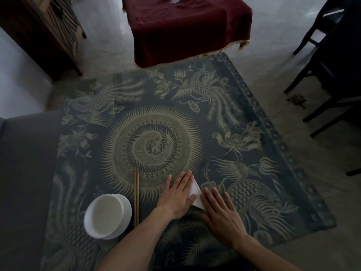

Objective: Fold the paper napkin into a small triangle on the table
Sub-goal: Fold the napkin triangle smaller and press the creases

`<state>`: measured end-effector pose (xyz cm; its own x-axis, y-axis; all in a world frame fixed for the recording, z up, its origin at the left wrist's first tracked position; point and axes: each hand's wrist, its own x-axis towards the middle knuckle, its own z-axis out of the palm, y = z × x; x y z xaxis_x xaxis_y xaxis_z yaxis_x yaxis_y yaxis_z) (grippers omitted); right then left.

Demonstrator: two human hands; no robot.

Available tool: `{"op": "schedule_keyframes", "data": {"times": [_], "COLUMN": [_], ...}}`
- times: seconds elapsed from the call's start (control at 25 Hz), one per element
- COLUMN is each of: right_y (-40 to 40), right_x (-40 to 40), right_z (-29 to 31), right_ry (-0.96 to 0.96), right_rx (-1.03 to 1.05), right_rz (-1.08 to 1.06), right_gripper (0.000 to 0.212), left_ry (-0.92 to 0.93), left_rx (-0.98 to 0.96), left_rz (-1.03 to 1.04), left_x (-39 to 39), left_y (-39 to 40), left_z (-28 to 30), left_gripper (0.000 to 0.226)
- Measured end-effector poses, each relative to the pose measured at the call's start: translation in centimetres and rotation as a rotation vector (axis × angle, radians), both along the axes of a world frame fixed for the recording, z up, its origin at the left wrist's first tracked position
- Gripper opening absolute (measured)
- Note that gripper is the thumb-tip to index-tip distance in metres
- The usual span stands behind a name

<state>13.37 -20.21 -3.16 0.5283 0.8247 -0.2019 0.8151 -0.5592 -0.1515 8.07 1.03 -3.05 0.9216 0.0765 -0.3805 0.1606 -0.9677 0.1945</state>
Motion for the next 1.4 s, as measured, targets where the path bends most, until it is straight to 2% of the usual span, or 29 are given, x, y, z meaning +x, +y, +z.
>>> {"op": "schedule_keyframes", "data": {"times": [0.4,0.6,0.72,0.92,1.16,1.4], "right_y": [-5.8,-2.8,1.1,4.8,4.1,1.3], "right_x": [-0.9,-0.1,0.1,-0.1,0.0,0.3], "right_z": [-0.2,1.2,1.7,1.4,0.0,-0.9], "right_ry": [-0.058,0.012,0.002,-0.043,-0.024,-0.015], "right_rx": [0.095,0.253,0.192,0.072,0.024,0.016], "right_rz": [0.08,-0.056,-0.051,0.093,0.11,0.1], "right_gripper": [0.053,0.044,0.055,0.064,0.069,0.072], "left_ry": [0.002,-0.161,-0.177,-0.129,-0.137,-0.124], "left_rx": [0.009,-0.012,-0.043,-0.038,0.003,0.055], "left_rz": [-0.027,0.014,0.023,0.034,0.037,0.164], "left_x": [0.0,-1.2,-2.8,-4.9,-5.4,-7.4], "left_y": [0.4,0.0,-0.9,-1.0,-0.8,0.6], "left_z": [-0.3,0.3,0.0,-0.6,-0.7,-1.1], "left_gripper": [0.067,0.065,0.064,0.066,0.067,0.065]}}
